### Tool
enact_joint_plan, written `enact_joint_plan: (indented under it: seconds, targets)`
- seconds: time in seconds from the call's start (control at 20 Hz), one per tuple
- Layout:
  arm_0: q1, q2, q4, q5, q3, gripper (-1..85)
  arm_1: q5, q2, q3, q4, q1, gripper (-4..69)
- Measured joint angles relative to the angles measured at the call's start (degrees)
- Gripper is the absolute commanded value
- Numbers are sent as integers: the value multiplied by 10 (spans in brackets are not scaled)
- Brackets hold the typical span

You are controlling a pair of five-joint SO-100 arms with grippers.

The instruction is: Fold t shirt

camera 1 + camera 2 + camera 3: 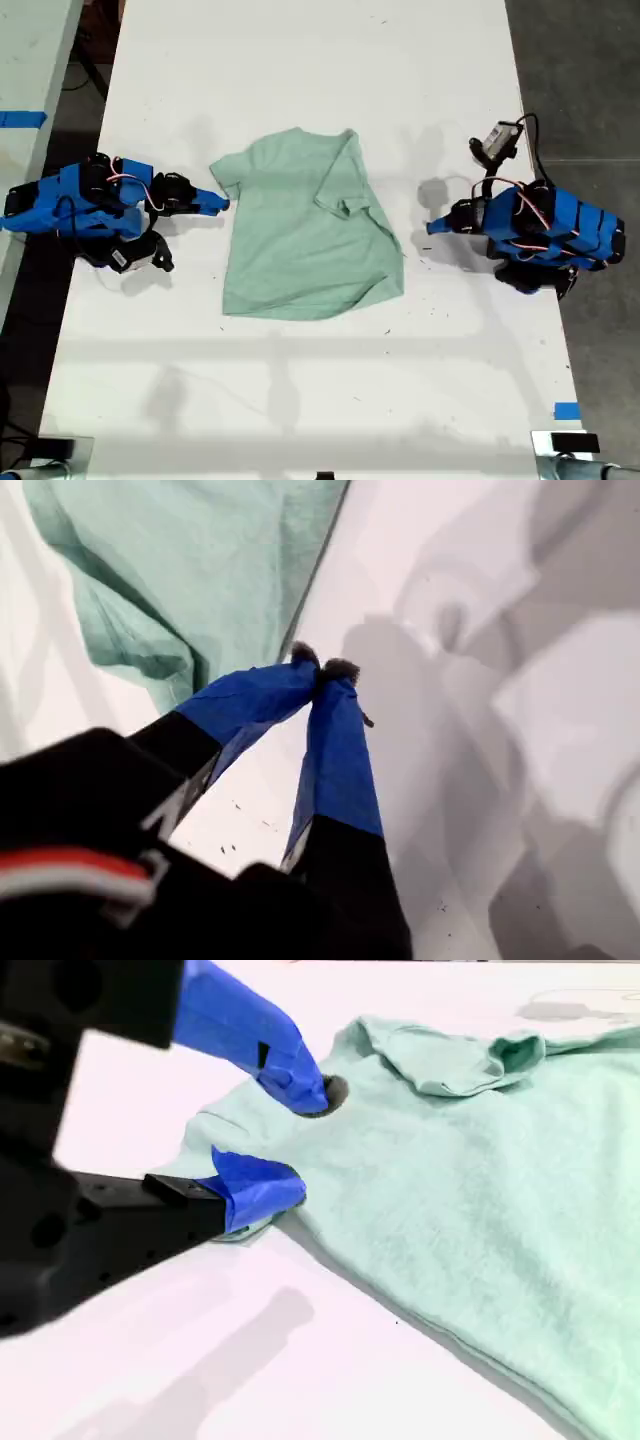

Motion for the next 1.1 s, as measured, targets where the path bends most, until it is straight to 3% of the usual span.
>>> enact_joint_plan:
  seconds: [1.1]
  targets:
    - [0, 0, 0, 0, 0, 115, 48, -1, 72, -23, -1, 20]
